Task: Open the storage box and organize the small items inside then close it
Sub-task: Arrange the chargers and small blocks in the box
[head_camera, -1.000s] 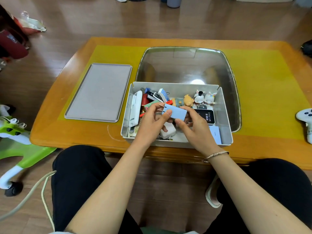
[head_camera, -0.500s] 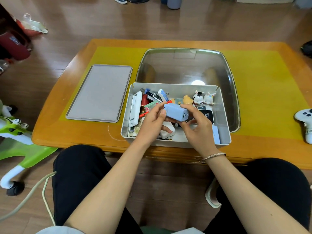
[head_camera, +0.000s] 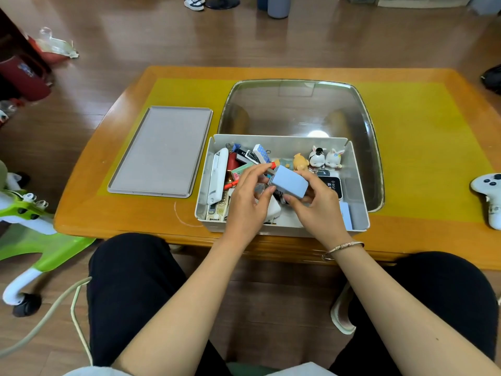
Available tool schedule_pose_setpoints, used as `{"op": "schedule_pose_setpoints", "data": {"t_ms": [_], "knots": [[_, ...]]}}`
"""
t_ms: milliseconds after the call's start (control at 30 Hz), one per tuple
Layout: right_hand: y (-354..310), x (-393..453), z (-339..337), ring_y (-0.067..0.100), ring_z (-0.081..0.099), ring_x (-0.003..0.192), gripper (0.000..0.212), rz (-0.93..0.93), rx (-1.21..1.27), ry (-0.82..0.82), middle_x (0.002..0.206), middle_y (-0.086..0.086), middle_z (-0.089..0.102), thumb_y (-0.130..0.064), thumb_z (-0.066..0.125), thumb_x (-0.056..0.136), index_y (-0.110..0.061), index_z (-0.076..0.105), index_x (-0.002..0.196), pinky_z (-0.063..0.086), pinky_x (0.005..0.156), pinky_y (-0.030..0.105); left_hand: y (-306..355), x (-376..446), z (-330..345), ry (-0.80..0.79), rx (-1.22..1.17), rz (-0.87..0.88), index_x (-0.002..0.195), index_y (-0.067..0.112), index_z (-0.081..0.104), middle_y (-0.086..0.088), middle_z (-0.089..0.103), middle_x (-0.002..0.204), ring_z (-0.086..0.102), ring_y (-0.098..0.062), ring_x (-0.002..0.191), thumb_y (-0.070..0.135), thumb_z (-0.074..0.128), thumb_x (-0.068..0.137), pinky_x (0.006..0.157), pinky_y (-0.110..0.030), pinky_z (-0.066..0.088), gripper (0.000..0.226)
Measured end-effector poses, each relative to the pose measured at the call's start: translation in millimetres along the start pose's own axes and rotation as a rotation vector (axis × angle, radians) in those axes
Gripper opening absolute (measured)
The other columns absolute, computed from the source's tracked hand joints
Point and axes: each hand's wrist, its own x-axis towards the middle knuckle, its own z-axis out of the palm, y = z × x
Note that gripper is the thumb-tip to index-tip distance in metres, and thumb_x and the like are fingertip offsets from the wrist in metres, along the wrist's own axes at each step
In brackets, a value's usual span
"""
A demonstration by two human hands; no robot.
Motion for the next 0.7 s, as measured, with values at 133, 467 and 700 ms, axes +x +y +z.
{"op": "schedule_pose_setpoints", "data": {"t_ms": [133,467,700], "knots": [[-0.8,0.1,-0.2,-0.014,0.053,0.1,0.051,0.026,0.004,-0.023,0.106,-0.015,0.053,-0.012,0.075,0.078,-0.014,0.054,0.124,0.047,0.076,0.004,0.0,1.3,0.1,0.018,0.016,-0.007,0.129,0.023,0.051,0.015,0.045,0.122,0.05,0.008,0.107,0.005,0.065,0.089,0.082,-0.007,0.046,0.046],[0.5,1.0,-0.3,-0.025,0.051,0.094,0.048,0.105,0.095,-0.027,0.1,-0.026,0.052,-0.003,0.076,0.075,-0.01,0.056,0.118,0.043,0.073,-0.002,-1.3,-4.8,6.9,0.167,0.248,0.125,0.103,0.002,0.068,-0.01,0.068,0.102,0.058,-0.012,0.1,0.003,0.068,0.086,0.084,-0.004,0.039,0.017],[-3.0,2.0,-3.3,-0.018,0.051,0.102,0.045,0.084,0.105,0.02,0.104,-0.027,0.052,-0.006,0.076,0.075,-0.027,0.051,0.107,0.045,0.076,0.003,-2.8,-5.4,6.7,0.147,0.137,0.129,0.099,0.002,0.073,-0.008,0.072,0.101,0.053,0.007,0.104,0.006,0.072,0.083,0.086,-0.005,0.043,0.016]]}}
